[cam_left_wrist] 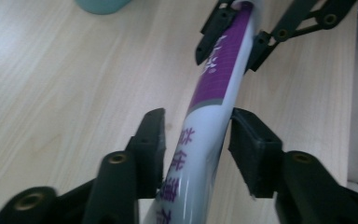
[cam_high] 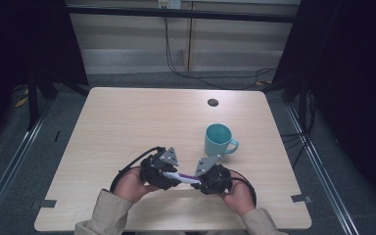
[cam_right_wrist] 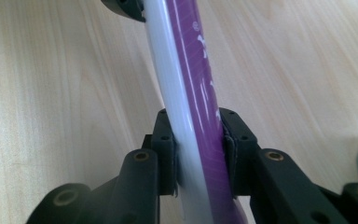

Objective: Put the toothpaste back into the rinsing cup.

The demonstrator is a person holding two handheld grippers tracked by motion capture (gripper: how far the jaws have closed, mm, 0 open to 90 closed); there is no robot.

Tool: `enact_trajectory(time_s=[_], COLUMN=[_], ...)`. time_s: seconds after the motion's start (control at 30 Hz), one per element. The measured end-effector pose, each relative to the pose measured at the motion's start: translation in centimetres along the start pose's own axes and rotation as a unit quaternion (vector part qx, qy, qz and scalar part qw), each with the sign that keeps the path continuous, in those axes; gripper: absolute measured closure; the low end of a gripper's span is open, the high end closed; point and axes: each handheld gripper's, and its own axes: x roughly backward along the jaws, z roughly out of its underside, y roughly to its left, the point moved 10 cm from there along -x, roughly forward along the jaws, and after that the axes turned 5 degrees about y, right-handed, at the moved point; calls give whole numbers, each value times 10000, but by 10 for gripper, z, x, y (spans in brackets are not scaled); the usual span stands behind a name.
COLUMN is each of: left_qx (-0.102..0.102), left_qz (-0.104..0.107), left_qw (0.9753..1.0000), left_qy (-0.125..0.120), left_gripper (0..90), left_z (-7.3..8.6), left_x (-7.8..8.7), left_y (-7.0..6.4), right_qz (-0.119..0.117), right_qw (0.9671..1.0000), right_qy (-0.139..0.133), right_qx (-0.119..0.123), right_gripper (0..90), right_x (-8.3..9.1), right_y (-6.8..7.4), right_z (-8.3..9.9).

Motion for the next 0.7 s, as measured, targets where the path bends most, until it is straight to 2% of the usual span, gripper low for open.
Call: enact_trajectory(time_s=[0.03, 0.07, 0.13, 0.23, 0.33, 0.5, 0.7], left_qx=[90, 142, 227, 401, 443, 547, 616], left_qz=[-15, -37, -16, -38, -48, -3, -76], left_qw=[10000, 9999, 9993, 9986, 9982, 9964, 9944], left_qy=[3, -66, -284, -338, -399, -653, -858], left_gripper=[382, 350, 318, 283, 275, 265, 257], left_z=[1, 0, -1, 0, 2, 1, 2], left_x=[1, 4, 10, 14, 17, 22, 24], left_y=[3, 5, 7, 13, 16, 18, 22], right_qz=[30, 27, 27, 83, 102, 175, 164], right_qw=[10000, 10000, 9999, 9997, 9994, 9983, 9962], right_qy=[25, 10, 3, 7, -35, -40, -218], right_qx=[-18, -63, -122, -208, -343, -552, -827], right_gripper=[712, 713, 714, 715, 715, 715, 716], right_x=[1, 2, 3, 5, 8, 12, 18], right_y=[-1, -2, -4, -7, -11, -17, -22], right_z=[1, 3, 7, 14, 18, 28, 34])
